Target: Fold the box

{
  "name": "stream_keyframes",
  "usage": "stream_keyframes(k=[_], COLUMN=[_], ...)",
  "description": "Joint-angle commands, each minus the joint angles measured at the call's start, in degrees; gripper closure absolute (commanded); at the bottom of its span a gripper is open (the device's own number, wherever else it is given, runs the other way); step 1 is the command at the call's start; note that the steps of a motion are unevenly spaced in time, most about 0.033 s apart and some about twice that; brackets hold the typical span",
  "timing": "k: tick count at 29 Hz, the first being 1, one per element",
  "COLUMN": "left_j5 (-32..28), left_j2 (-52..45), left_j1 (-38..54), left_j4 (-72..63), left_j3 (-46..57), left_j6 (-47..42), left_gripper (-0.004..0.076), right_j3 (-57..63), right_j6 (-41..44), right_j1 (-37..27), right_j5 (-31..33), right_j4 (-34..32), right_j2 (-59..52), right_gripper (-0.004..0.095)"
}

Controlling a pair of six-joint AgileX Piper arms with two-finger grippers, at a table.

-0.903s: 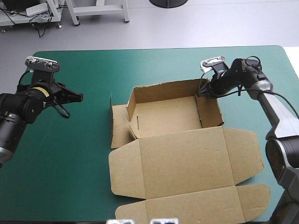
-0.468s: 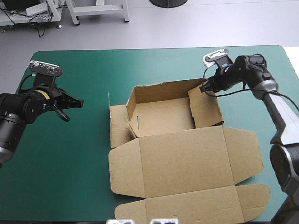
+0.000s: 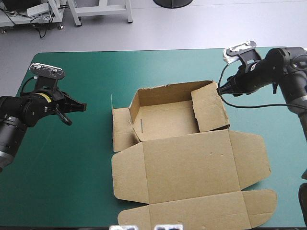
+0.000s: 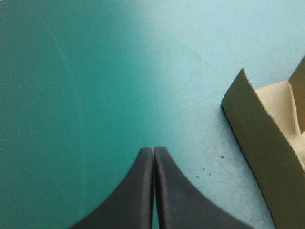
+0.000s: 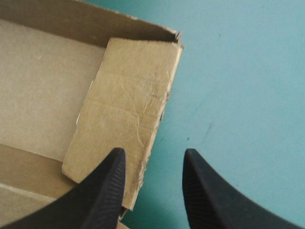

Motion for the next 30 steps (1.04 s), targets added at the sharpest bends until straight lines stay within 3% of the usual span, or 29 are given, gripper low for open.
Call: stream_keyframes(k=[1,20,22,23,24,30], left_j5=[-2.9,-2.7,-3.2,-3.3,-3.3,-10.1], left_j2=[-1.4,-1.4,-1.4,-1.4,-1.4,-1.4], left_j1=[0.1,0.1,0.1,0.1,0.1,0.2], left_j4=[-2.1,-3.3,-3.3,-3.4,-3.7,-1.6], left_j3=[-1.8,-1.8,-1.8,-1.8,-1.8,-1.8], left_j6=[0.4,1.7,1.7,1.7,1.7,-2.5], left_gripper=[0.0734,0.0734,0.0734,0.0734,0.0734,0.0734], right_j3=[0.7,2.1,2.1,2.1,2.0,-2.5], right_j6=[0.2,-2.1,-2.1,-2.1,-2.1,0.9], right_j1=[-0.3,-0.3,-0.3,-0.3,-0.3,-0.4], right_j5=[-1.9,-7.3,-7.3,-8.1,-8.6,-10.0], right_j4=[1.5,5.6,7.5,8.9,9.4,12.1], right_j2=[-1.0,17.9,18.5,18.7,18.7,16.5], right_gripper=[0.0531,0.0538,0.0626,0.0812,0.0935,0.0909])
